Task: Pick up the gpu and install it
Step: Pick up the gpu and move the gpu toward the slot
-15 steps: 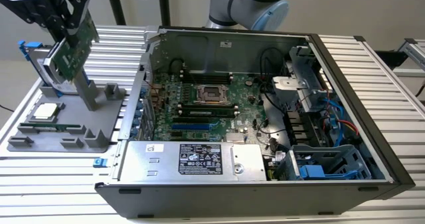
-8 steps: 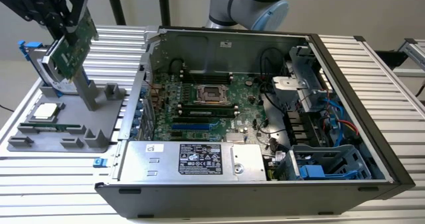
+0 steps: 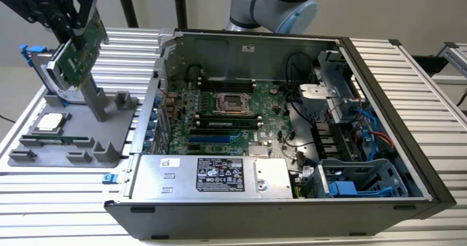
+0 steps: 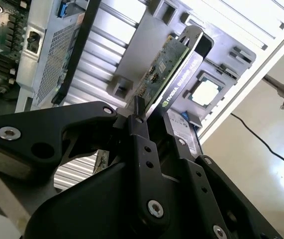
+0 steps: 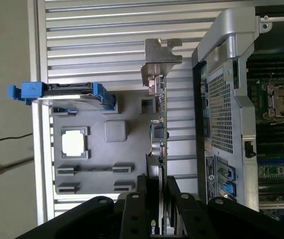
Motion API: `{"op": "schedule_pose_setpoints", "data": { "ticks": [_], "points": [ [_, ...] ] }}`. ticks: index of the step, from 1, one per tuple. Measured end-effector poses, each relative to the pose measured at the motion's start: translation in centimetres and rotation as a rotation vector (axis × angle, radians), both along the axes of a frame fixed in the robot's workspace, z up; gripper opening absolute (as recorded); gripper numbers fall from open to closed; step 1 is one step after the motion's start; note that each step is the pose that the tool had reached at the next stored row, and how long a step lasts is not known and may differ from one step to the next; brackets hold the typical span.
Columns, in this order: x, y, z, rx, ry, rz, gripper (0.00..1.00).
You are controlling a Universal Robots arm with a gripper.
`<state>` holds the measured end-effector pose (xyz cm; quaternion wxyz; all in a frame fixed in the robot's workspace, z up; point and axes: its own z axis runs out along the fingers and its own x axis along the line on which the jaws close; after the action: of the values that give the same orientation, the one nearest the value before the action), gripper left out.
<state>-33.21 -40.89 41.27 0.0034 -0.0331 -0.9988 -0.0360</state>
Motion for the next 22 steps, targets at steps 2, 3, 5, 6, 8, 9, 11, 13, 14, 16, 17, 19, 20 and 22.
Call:
{"op": "schedule_pose_setpoints", "data": {
  "ticks": [2, 3, 5, 6, 8, 9, 11, 13, 14, 16, 17, 19, 20, 22],
  "points": [
    [0.14, 0.00, -0.01, 0.0000, -0.0001, 0.000, 0.00],
    [0.23, 0.00, -0.01, 0.0000, -0.0001, 0.000, 0.00],
    [0.41, 0.00, -0.01, 0.0001, -0.0001, 0.000, 0.00],
    [0.49, 0.00, -0.01, 0.0001, -0.0002, 0.000, 0.00],
    [0.66, 0.00, -0.01, 0.0001, -0.0002, 0.000, 0.00],
    [0.73, 0.00, -0.01, 0.0001, -0.0001, 0.000, 0.00],
    [0.88, 0.00, -0.01, 0.0000, -0.0001, 0.000, 0.00],
    [1.04, 0.00, -0.01, 0.0000, -0.0001, 0.000, 0.00],
    [1.10, 0.00, 0.01, 0.0000, 0.0000, 0.000, 0.00],
    [1.14, 0.00, 0.03, 0.0000, 0.0000, 0.000, 0.00],
    [1.15, 0.00, 0.02, 0.0001, -0.0002, 0.000, 0.00],
    [1.16, 0.00, 0.02, 0.0000, -0.0001, 0.000, 0.00],
    [1.16, 0.00, 0.02, 0.0000, -0.0001, 0.000, 0.00],
    [1.16, 0.00, 0.09, 0.0000, -0.0001, 0.000, 0.00]
  ]
}}
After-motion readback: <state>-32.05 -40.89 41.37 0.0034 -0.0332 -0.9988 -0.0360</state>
